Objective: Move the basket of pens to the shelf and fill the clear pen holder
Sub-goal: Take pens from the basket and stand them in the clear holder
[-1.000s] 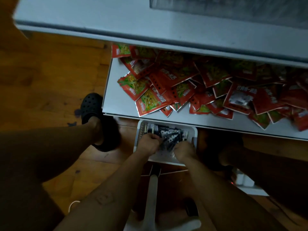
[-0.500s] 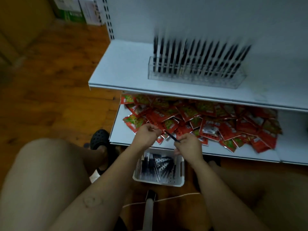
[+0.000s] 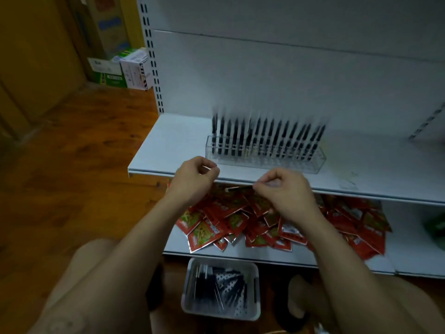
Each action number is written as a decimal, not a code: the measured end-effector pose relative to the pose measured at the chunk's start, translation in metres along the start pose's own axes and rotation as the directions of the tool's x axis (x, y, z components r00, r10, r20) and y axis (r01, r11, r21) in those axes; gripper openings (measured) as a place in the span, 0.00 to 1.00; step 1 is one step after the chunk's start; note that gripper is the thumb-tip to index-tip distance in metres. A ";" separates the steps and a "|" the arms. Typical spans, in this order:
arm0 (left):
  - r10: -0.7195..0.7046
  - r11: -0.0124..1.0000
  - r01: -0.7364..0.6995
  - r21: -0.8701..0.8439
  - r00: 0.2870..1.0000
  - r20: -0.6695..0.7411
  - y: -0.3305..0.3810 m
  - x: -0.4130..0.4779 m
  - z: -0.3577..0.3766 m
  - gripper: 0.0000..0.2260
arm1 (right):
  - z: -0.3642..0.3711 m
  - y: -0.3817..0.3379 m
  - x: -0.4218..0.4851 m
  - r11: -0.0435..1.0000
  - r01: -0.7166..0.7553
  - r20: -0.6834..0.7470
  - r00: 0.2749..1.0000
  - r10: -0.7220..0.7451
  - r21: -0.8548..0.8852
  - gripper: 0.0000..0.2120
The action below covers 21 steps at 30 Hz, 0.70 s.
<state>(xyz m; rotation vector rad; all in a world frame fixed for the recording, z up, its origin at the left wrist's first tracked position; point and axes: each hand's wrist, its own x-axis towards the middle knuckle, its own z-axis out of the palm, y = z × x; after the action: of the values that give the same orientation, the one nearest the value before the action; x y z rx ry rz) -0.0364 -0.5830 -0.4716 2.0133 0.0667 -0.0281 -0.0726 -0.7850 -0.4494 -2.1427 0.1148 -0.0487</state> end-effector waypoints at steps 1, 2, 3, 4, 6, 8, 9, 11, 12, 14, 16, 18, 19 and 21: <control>0.018 1.000 -0.017 0.021 1.000 -0.022 0.003 0.006 -0.004 0.07 | -0.008 -0.011 0.003 0.999 0.043 -0.028 0.999 -0.043 0.032 0.06; 0.035 0.999 -0.033 0.033 0.999 -0.041 0.006 0.013 -0.006 0.07 | -0.015 -0.021 0.007 0.993 0.091 -0.072 0.994 -0.087 0.068 0.06; 0.045 0.998 -0.043 0.037 0.997 -0.056 0.008 0.021 -0.009 0.07 | -0.021 -0.030 0.013 0.986 0.138 -0.133 0.983 -0.125 0.096 0.06; 0.051 0.998 -0.048 0.035 0.996 -0.072 0.008 0.029 -0.010 0.07 | -0.026 -0.037 0.021 0.977 0.179 -0.197 0.968 -0.153 0.119 0.07; 0.028 1.000 -0.026 0.011 0.993 -0.116 0.006 0.045 -0.011 0.06 | -0.033 -0.048 0.039 0.962 0.240 -0.294 0.936 -0.193 0.133 0.07; -0.014 1.000 0.011 -0.021 0.986 -0.169 0.002 0.060 -0.010 0.06 | -0.034 -0.052 0.059 0.949 0.286 -0.309 0.922 -0.235 0.131 0.04; -0.033 0.999 0.029 -0.025 0.982 -0.188 0.001 0.066 -0.009 0.06 | -0.033 -0.053 0.068 0.943 0.306 -0.295 0.920 -0.257 0.132 0.04; -0.042 0.999 0.042 -0.005 0.978 -0.205 -0.001 0.080 -0.006 0.07 | -0.029 -0.051 0.084 0.935 0.332 -0.289 0.914 -0.286 0.126 0.05; -0.038 0.999 0.040 0.004 0.978 -0.206 0.000 0.087 -0.004 0.09 | -0.026 -0.048 0.091 0.932 0.351 -0.304 0.901 -0.308 0.097 0.05; -0.046 0.999 0.049 0.010 0.978 -0.205 0.001 0.098 0.001 0.11 | -0.023 -0.043 0.100 0.926 0.377 -0.354 0.864 -0.358 -0.015 0.16; -0.073 0.997 0.078 0.012 0.976 -0.205 0.001 0.107 0.005 0.12 | -0.021 -0.040 0.106 0.911 0.406 -0.409 0.821 -0.399 -0.075 0.23; -0.107 0.994 0.112 0.013 0.973 -0.202 -0.003 0.112 0.006 0.13 | -0.020 -0.040 0.111 0.897 0.434 -0.440 0.792 -0.423 -0.081 0.22; -0.120 0.992 0.125 0.012 0.973 -0.198 -0.004 0.113 0.006 0.13 | -0.018 -0.039 0.113 0.892 0.445 -0.448 0.784 -0.430 -0.077 0.21; -0.138 0.990 0.140 -0.001 0.973 -0.186 -0.006 0.115 0.006 0.11 | -0.015 -0.038 0.118 0.889 0.452 -0.449 0.781 -0.434 -0.072 0.20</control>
<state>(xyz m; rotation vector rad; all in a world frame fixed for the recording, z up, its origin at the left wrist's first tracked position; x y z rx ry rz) 0.0780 -0.5822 -0.4855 2.0160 0.3272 0.0711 0.0459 -0.7889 -0.4107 -2.0374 -0.1252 -0.8306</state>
